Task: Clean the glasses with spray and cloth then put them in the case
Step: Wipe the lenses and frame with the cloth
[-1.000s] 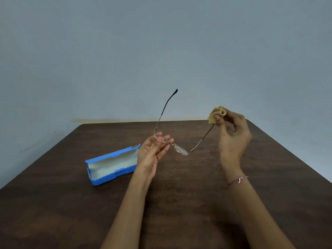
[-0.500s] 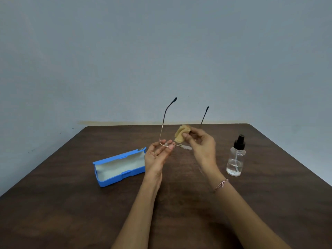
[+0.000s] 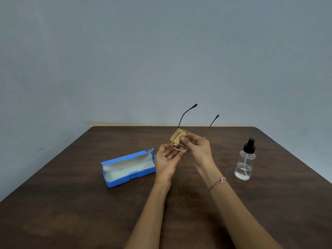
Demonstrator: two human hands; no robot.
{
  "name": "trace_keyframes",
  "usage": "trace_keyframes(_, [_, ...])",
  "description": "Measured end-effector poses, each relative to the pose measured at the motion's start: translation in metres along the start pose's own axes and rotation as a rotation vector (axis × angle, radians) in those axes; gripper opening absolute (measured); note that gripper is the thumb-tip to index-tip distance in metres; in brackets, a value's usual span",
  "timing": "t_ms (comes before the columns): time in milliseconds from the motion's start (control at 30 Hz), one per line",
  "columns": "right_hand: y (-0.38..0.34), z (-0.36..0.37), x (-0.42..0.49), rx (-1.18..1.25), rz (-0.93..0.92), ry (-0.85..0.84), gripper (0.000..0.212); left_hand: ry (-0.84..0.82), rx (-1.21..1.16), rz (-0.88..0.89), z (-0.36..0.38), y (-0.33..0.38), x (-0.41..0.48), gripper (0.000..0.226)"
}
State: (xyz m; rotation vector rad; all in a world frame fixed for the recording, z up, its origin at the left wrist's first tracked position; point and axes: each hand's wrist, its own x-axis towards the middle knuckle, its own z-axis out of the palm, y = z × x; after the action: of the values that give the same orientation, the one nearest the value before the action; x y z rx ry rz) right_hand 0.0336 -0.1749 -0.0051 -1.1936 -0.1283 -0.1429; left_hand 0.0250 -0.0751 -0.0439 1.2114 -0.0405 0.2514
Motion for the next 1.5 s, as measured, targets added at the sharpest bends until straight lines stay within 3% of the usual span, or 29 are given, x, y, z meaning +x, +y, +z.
trace_keyframes(367, [0.000,-0.002,-0.003,0.074,-0.052,-0.089,0.015,-0.025,0.079,0.028,0.004,-0.002,0.000,0.042])
trace_keyframes(767, [0.006,0.008,-0.005,-0.424,-0.227,0.029,0.015,-0.005,0.128,0.070,0.007,-0.006,-0.001,0.024])
trace_keyframes(1000, [-0.006,0.008,-0.010,-0.127,-0.210,0.124,0.016,-0.020,0.119,0.096,0.013,-0.008,-0.003,0.031])
trace_keyframes(1233, [-0.002,0.008,-0.009,-0.523,-0.275,0.045,0.022,0.008,0.147,0.119,0.010,-0.007,-0.002,0.023])
trace_keyframes(1500, [-0.019,0.007,-0.018,-0.107,-0.305,0.123,0.017,0.008,0.213,0.121,0.013,-0.008,-0.005,0.055])
